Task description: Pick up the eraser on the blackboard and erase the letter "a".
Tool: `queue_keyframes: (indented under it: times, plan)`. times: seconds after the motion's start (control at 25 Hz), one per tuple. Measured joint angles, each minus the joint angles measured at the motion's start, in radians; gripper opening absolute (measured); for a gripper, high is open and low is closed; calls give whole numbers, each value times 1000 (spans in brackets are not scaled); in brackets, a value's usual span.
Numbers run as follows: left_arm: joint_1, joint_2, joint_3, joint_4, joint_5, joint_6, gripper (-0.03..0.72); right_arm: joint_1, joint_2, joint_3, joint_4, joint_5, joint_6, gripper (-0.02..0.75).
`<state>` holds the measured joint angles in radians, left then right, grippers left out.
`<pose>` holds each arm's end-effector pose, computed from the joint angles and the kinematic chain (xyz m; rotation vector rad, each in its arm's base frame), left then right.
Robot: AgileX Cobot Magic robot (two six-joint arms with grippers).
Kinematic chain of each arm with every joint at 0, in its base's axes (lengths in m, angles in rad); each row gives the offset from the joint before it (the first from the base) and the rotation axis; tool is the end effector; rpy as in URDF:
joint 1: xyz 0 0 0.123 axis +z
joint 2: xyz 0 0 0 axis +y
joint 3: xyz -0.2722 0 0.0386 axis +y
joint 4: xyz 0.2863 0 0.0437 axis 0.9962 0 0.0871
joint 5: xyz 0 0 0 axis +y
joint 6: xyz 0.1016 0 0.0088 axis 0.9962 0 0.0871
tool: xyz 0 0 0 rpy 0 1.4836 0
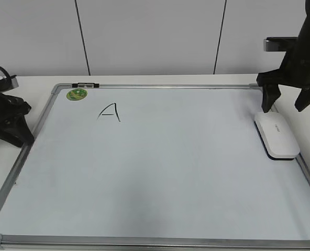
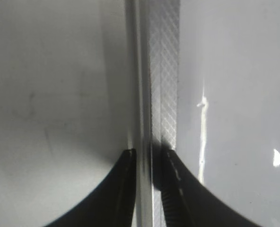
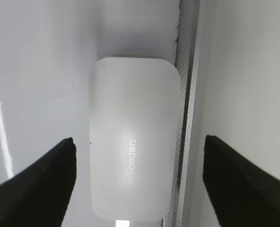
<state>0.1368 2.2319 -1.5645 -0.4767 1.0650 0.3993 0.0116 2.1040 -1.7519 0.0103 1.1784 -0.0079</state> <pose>0.4487 0.0204 0.0779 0.0191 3.0385 -0.6349 0.4683 0.0064 0.1789 -0.0244 3.0140 0.0151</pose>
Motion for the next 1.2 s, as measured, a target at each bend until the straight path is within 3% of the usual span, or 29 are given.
queue_keyframes:
  times: [0.12, 0.28, 0.52, 0.76, 1.2]
  plan:
    - [0, 8, -52, 9, 21, 0, 294, 0, 0, -7, 0, 15, 0, 611]
    - [0, 9, -155, 15, 84, -7, 376, 0, 2, -9, -1, 34, -9, 603]
    - [0, 3, -265, 36, 132, -83, 390, 0, -23, -12, -1, 37, -24, 596]
    - [-22, -87, -265, 124, 143, -137, 389, 0, -87, -12, -1, 40, -38, 594]
    - [-122, -321, -266, 221, 163, -207, 389, 0, -228, -12, 46, 48, -48, 594]
